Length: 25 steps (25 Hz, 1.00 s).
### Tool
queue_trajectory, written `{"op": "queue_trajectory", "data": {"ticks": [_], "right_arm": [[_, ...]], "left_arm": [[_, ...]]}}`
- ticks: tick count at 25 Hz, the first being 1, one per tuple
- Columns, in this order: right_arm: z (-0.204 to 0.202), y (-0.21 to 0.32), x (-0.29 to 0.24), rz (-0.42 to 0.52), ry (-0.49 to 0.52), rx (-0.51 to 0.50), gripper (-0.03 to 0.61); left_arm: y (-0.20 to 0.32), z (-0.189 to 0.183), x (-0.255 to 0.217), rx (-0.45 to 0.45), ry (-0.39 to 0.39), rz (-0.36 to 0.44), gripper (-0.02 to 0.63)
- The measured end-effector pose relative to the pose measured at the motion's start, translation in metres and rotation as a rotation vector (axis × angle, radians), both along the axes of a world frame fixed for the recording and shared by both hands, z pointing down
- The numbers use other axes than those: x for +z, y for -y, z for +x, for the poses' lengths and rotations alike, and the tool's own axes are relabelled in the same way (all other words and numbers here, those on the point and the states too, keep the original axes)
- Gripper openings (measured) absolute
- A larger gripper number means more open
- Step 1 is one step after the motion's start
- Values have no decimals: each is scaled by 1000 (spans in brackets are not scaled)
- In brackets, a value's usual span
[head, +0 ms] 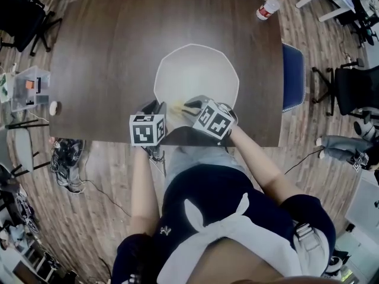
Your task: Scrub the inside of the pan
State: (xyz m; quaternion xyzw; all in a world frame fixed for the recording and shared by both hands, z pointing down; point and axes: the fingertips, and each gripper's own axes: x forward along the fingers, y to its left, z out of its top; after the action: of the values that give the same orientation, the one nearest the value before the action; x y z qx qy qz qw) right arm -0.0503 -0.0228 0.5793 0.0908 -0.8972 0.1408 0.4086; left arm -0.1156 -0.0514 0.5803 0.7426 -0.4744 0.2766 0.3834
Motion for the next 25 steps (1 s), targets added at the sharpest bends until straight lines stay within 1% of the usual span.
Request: {"op": "queue_trajectory", "data": {"ticks": [2,5,8,11,17,22,25], "right_arm": [[-2,-1,4,-31,-4,-9,66],[-7,-2,8,-72,-5,-19,66],[-11,-2,12,-93,-15,-26,66],[-11,-1,16,-104,-19,-27,66],[-22,6,22,-108,0,-5,66],[-31,14,28,-132,7,4,66],[-36,22,30,-118,1,-2,66]], "left_arm": [[1,0,3,-1,-11,-17,95],[3,0,6,-2,-5,-28,95],[7,-1,5,-42,-21,-23,94],[10,1,5,-81,-25,-27,94],[15,1,6,-112,18,-46,81],[19,-2,5,-123,-14,-62,72],[25,-4,3,-133,-35,-68,69]]}}
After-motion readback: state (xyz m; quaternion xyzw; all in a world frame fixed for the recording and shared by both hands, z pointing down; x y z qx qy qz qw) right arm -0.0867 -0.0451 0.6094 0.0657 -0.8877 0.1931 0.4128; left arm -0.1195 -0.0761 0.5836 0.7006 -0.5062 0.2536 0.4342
